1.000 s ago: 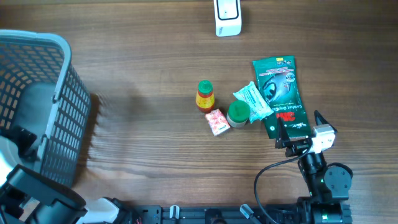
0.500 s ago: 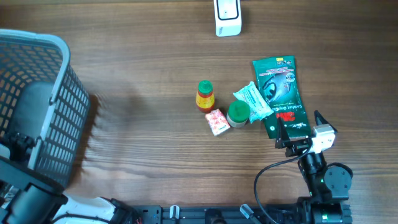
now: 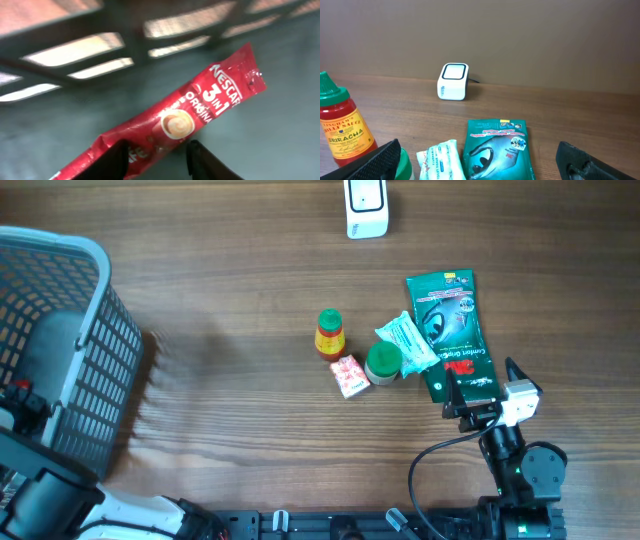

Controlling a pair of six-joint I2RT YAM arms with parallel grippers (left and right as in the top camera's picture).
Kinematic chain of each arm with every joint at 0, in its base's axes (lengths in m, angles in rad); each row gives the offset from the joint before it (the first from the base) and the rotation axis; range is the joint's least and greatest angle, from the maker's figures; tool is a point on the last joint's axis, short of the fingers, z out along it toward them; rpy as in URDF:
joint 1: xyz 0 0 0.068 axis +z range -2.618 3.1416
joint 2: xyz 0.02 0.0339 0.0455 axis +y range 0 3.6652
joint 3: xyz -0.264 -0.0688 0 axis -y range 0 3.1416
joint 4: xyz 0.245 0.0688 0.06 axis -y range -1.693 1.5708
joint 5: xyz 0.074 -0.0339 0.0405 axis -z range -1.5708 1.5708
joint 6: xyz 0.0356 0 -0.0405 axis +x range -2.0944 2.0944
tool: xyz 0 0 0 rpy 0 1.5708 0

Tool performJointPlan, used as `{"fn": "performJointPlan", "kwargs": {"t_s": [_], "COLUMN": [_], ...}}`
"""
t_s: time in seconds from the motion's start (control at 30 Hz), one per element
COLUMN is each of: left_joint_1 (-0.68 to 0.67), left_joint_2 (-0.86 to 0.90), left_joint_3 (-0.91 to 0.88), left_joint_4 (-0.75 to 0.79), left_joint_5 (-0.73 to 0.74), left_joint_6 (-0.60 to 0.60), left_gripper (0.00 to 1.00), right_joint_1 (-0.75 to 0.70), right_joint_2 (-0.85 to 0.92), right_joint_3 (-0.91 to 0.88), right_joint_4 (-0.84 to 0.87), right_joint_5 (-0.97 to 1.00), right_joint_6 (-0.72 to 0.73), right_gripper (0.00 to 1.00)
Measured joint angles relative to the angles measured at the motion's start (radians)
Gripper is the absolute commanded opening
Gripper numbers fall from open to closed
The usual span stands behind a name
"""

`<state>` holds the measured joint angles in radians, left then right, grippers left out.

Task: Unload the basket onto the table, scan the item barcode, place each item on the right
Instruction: 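Reach the left gripper into the basket and grasp the red Nescafe stick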

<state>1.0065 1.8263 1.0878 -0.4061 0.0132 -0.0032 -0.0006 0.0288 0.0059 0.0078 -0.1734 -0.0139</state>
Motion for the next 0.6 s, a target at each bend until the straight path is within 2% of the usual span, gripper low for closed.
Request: {"fn": "performJointPlan", "kwargs": {"t_s": [0.03,0.1,0.13,0.2,0.27,0.3,0.33,0.37,0.6], "left_joint_1": [-0.013,-0.045,-0.063,-0.098,-0.124,-0.137,-0.15,-0.163,-0.187], "left_joint_2": [0.0,0.001,0.001,0.001,0.0,-0.001,-0.005,-0.011,-0.09], "left_joint_3": [0.002,0.003,0.003,0.003,0.003,0.003,0.001,-0.002,-0.044], "left_joint_4": [-0.003,-0.008,-0.008,-0.01,-0.014,-0.016,-0.016,-0.019,-0.007], "left_joint_5": [0.006,0.033,0.056,0.115,0.154,0.173,0.189,0.203,0.24], "left_joint_6": [0.002,-0.001,0.002,0.002,0.001,-0.004,-0.004,-0.002,-0.005], "left_gripper": [0.22,0.2,0.21,0.29,0.45,0.5,0.62,1.0,1.0], "right_joint_1": [0.0,0.0,0.0,0.0,0.0,0.0,0.0,0.0,0.0], "right_joint_2": [0.0,0.0,0.0,0.0,0.0,0.0,0.0,0.0,0.0], "right_joint_3": [0.0,0.0,0.0,0.0,0.0,0.0,0.0,0.0,0.0], "right_joint_4": [0.0,0.0,0.0,0.0,0.0,0.0,0.0,0.0,0.0], "right_joint_5": [0.0,0.0,0.0,0.0,0.0,0.0,0.0,0.0,0.0], "right_joint_6": [0.0,0.0,0.0,0.0,0.0,0.0,0.0,0.0,0.0], "right_gripper": [1.0,1.0,1.0,1.0,1.0,1.0,1.0,1.0,1.0]}}
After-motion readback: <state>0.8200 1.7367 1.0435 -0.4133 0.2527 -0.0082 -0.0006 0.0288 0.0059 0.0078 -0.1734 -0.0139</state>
